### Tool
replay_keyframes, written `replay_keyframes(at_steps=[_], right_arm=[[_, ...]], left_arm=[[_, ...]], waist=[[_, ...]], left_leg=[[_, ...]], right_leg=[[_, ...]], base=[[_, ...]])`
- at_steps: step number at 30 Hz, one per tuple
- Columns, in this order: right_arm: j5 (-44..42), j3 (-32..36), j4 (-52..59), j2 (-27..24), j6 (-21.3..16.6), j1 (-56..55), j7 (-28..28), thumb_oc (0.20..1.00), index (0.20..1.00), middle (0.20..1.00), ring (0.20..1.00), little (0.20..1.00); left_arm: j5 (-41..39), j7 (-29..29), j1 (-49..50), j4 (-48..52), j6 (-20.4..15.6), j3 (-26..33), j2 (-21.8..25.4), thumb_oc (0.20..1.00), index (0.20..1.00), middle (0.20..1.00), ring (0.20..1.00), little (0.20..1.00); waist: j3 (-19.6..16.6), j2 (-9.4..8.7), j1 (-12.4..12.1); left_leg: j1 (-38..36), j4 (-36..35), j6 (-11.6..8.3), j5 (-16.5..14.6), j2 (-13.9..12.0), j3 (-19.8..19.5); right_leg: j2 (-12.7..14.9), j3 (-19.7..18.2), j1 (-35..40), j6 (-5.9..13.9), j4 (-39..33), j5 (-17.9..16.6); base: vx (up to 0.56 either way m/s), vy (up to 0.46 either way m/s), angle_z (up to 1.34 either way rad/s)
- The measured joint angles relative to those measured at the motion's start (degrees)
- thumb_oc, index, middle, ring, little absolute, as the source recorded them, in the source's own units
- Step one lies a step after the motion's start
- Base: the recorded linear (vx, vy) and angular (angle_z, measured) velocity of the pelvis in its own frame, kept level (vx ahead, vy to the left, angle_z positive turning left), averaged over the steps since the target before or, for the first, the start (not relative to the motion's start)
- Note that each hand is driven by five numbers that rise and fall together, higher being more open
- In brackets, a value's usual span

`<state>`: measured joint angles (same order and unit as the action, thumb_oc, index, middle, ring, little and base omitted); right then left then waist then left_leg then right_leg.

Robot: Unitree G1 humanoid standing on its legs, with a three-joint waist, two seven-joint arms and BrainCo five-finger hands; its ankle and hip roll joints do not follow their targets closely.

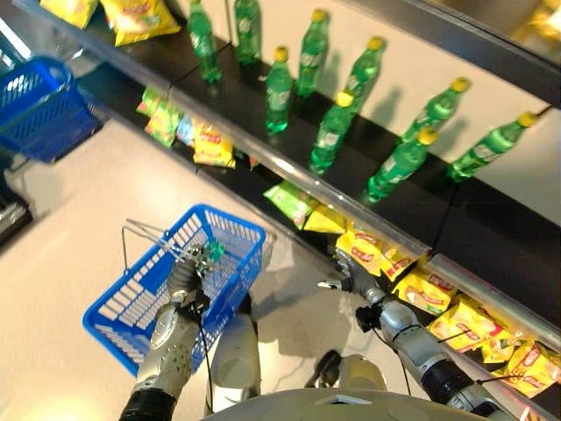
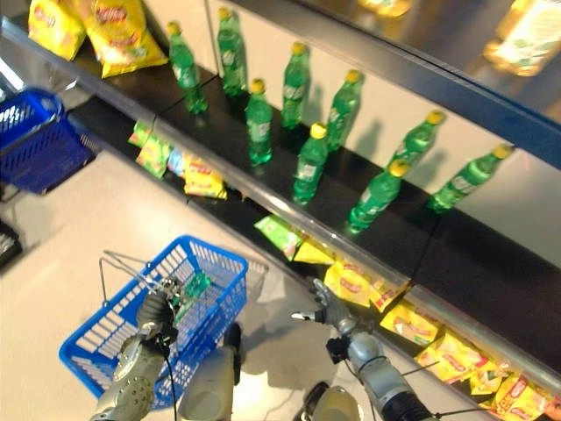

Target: Pick up the snacks into the basket

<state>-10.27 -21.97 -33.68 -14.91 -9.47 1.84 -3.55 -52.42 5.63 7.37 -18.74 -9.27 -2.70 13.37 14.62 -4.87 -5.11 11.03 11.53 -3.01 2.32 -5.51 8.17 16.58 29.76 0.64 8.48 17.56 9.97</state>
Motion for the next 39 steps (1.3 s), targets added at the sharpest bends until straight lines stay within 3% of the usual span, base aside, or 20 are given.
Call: replay_keyframes(at_steps=[9,12,17,25,28,29,30,31,32,33,36,37,39], right_arm=[[-1.61,2.9,-12.7,3.09,1.45,-2.04,-0.84,1.0,1.0,1.0,1.0,1.0],[-1.73,4.69,-16.91,2.87,2.07,-3.16,-0.69,1.0,1.0,1.0,1.0,1.0],[-2.35,8.12,-22.73,3.29,2.41,-3.52,0.42,1.0,1.0,1.0,1.0,1.0],[-3.93,11.6,-30.52,3.36,2.41,-2.47,2.57,1.0,1.0,1.0,1.0,1.0],[-3.93,11.6,-30.8,3.25,2.39,-1.51,2.96,1.0,1.0,1.0,1.0,1.0],[-3.95,11.79,-30.5,2.92,2.21,-1.36,3.05,1.0,1.0,1.0,1.0,1.0],[-3.95,11.96,-30.54,2.49,2.13,-0.64,3.19,1.0,1.0,1.0,1.0,1.0],[-4.17,13.16,-30.26,2.91,1.96,-1.15,3.9,1.0,1.0,1.0,1.0,1.0],[-4.42,13.82,-30.04,2.93,1.87,-1.04,4.16,1.0,1.0,1.0,1.0,1.0],[-4.88,14.63,-30.31,2.89,1.74,-1.03,4.56,1.0,1.0,1.0,1.0,1.0],[-6.92,17.39,-31.34,4.31,1.81,-5.4,5.31,1.0,1.0,1.0,1.0,1.0],[-7.13,20.39,-33.49,4.53,1.91,-4.95,5.44,1.0,1.0,1.0,1.0,1.0],[-7.21,21.89,-34.35,3.43,1.95,-4.93,6.09,1.0,1.0,1.0,1.0,1.0]], left_arm=[[2.27,0.54,1.99,-8.77,-0.57,2.49,-2.7,0.2,0.2,0.2,0.2,0.2],[2.3,0.62,2.14,-10.45,-0.62,3.29,-3.89,0.2,0.2,0.2,0.2,0.2],[2.37,0.61,2.27,-12.11,-0.68,3.31,-4.42,0.2,0.2,0.2,0.2,0.2],[4.73,0.55,2.69,-12.71,-0.6,2.98,-4.46,0.2,0.2,0.2,0.2,0.2],[6.74,0.55,2.46,-14.72,-0.61,3.05,-4.34,0.2,0.2,0.2,0.2,0.2],[6.74,0.71,2.32,-15.5,-0.61,3.11,-4.54,0.2,0.2,0.2,0.2,0.2],[6.73,0.75,2.32,-15.57,-0.61,3.1,-4.79,0.2,0.2,0.2,0.2,0.2],[6.73,0.81,1.67,-16.65,-0.59,3.12,-4.77,0.2,0.2,0.2,0.2,0.2],[6.71,0.87,1.31,-16.59,-0.65,3.28,-4.59,0.2,0.2,0.2,0.2,0.2],[7.17,1.05,0.47,-18.5,-0.68,3.06,-4.31,0.2,0.2,0.2,0.2,0.2],[9.12,1.29,0.21,-18.79,-0.54,2.08,-3.37,0.2,0.2,0.2,0.2,0.2],[8.97,1.44,-0.13,-18.82,-0.28,1.74,-3.23,0.2,0.2,0.2,0.2,0.2],[8.92,1.46,0.37,-18.81,0.03,1.61,-3.96,0.2,0.2,0.2,0.2,0.2]], waist=[[-7.54,1.2,2.83],[-9.47,2.02,3.31],[-10.47,2.25,4.51],[-10.76,2.6,4.32],[-10.84,2.98,4.16],[-11.38,3.03,4.24],[-11.15,3.86,4.12],[-11.11,2.05,4.18],[-11.15,1.73,3.99],[-10.87,2.62,5.63],[-11.08,1.51,5.92],[-10.9,1.15,5.66],[-10.17,2.18,5.92]], left_leg=[[-9.3,-12.15,-0.4,3.34,0.15,7.57],[-11.71,-16.48,-0.54,4.71,0.83,7.63],[-11.88,-16.51,-0.59,4.65,0.7,8.78],[-12.47,-16.45,-0.8,4.63,0.26,8.71],[-12.08,-14.97,-1.85,3.96,-0.65,2.39],[-10.35,-13.54,-2.56,3.78,-1.72,1.24],[-10.12,-13.3,-3.5,3.12,-2.1,0.39],[-8.4,-11.01,-4.66,-0.47,-2.91,1.19],[-7.85,-8.69,-4.64,-0.56,-3.96,2.89],[-5.82,-6.29,-8.7,0.68,-7.44,3.04],[-5.38,-8.17,-8.01,1.95,-5.85,3.14],[-5.5,-9.27,-7.04,2.22,-3.92,2.58],[-8.06,-12.41,-5.9,3.27,-1.67,2.99]], right_leg=[[-2.95,-6.12,3.31,0.44,-12.9,-6.85],[-3.67,-7.48,4.15,0.69,-15.61,-8.45],[-4.06,-8.78,4.29,0.7,-17.54,-9.4],[-4.78,-9.11,5.36,0.43,-19.16,-9.79],[-5.04,-10.15,5.75,0.03,-20.46,-10.6],[-3.65,-9.92,5.48,0.32,-20.77,-11.37],[-4.15,-10.07,5.47,0.76,-20.97,-11.95],[0.23,-9.63,5.18,1.53,-22.28,-14.58],[3.42,-7.81,4.54,2.31,-21.75,-16.06],[4.97,-7.56,5.71,6.36,-20.68,-15.36],[6.38,-7.89,5.35,4.77,-19.93,-14.37],[8.0,-7.73,4.14,5.31,-18.1,-15.12],[9.97,-8.41,1.88,3.89,-15.29,-17.77]], base=[[0.06,0.01,-0.46],[0.05,0.009,-0.29],[0.05,-0.056,-0.13],[0.0,-0.056,-0.01],[-0.02,0.186,-0.16],[0.02,0.222,-0.21],[0.04,0.334,-0.23],[0.04,0.23,-0.25],[0.09,0.437,0.13],[0.1,0.457,0.54],[0.13,0.6,0.4],[0.04,0.289,0.04],[0.07,0.462,-0.26]])
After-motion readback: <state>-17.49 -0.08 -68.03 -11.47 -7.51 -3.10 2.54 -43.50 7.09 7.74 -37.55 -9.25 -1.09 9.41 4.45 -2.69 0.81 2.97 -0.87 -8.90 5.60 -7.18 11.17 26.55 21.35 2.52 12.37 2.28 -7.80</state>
